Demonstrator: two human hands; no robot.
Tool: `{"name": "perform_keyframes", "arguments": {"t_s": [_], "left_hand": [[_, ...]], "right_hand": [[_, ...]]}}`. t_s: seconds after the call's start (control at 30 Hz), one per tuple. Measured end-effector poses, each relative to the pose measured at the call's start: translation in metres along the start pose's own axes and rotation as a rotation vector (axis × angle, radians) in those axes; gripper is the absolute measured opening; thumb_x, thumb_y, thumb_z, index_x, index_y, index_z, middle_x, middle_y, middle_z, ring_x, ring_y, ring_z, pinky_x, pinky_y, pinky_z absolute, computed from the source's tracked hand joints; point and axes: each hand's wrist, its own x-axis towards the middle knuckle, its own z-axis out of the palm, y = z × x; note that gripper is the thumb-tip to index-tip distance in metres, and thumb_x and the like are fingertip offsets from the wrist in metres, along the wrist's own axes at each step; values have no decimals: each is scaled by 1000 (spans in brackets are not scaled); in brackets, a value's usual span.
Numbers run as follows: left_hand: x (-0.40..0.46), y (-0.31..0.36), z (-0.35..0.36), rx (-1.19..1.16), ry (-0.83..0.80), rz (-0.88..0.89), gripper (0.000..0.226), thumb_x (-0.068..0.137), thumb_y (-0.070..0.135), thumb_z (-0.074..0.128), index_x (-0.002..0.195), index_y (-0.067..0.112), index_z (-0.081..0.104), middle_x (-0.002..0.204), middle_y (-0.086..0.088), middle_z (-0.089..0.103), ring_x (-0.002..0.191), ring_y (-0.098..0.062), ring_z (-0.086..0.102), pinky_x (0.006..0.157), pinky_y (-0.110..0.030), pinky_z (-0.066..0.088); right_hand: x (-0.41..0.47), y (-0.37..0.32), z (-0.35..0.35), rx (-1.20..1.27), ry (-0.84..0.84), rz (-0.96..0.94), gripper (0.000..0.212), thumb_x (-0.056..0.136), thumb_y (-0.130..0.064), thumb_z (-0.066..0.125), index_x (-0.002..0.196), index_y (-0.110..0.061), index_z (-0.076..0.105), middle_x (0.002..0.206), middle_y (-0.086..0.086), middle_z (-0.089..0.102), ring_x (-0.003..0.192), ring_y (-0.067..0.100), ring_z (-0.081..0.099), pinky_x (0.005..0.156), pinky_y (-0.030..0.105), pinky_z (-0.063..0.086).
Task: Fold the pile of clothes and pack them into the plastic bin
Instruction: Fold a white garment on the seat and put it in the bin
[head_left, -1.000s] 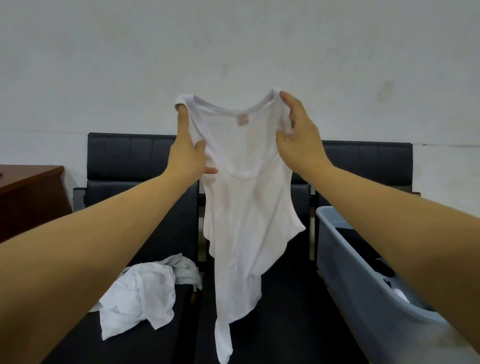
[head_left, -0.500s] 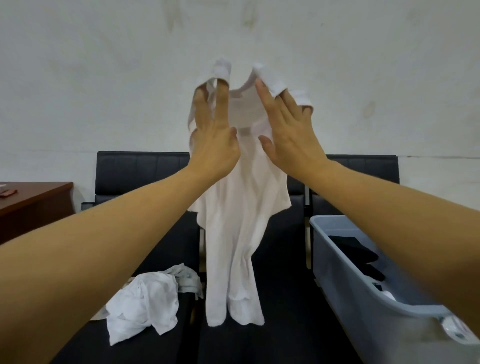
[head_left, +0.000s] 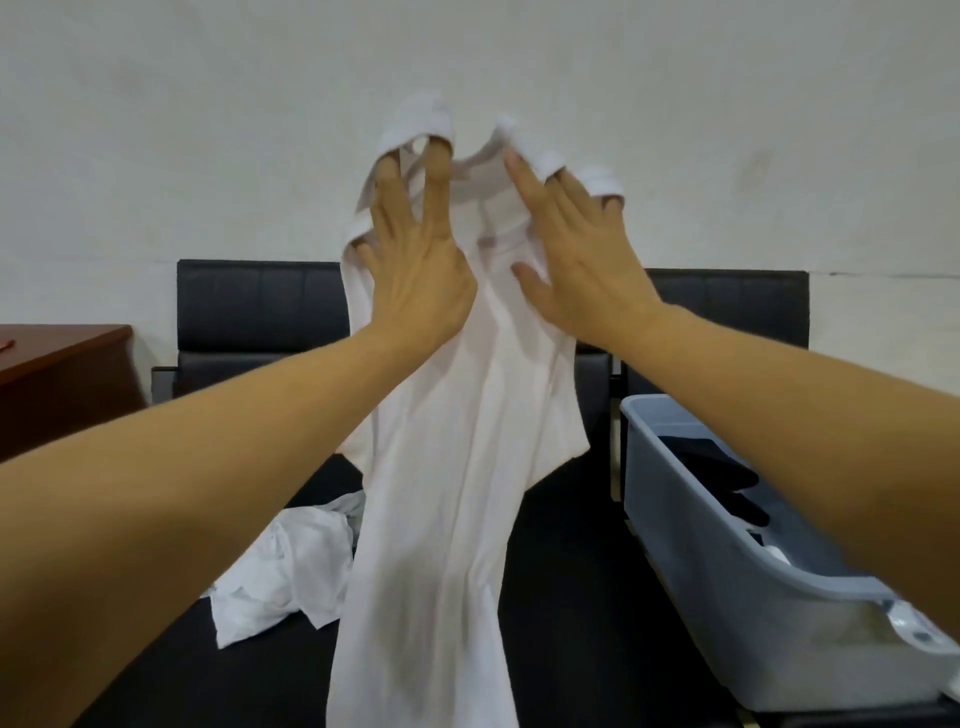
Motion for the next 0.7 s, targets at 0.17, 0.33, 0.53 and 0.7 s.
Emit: {"name": "perform_keyframes", "arguments": {"t_s": [0.17,0.33,0.53,0.7], "left_hand": [[-22,-40,40,-5,-239,-14,89,92,4,47,157,38,-3,162,-5,-3,148,-32,15,104,-60,41],[-62,-91,115,-100,-402,-193,91,95,4,50,158,38,-6,163,1,-5,147,-31,18,110,-44,38],[-122,-175,243,-113,-573,-343,94,92,-3,48,157,38,-5,161,6,-4,144,-26,20,109,-43,38],[-172,-245,353,-104,-726,-353,89,93,5,51,156,37,-4,159,10,-3,142,-27,23,113,-48,37]], "right_hand": [[-23,-2,34,144,-235,21,93,92,-26,66,162,-18,6,147,8,43,138,27,38,98,54,44],[-81,3,113,299,-442,104,94,93,-20,65,162,-22,2,159,3,32,145,24,32,109,55,39],[-171,16,253,426,-647,216,91,96,-16,62,162,-24,1,156,1,33,144,21,31,112,48,37],[-248,28,370,506,-793,305,89,97,-15,61,162,-28,2,158,-3,31,144,20,32,115,45,38]]}}
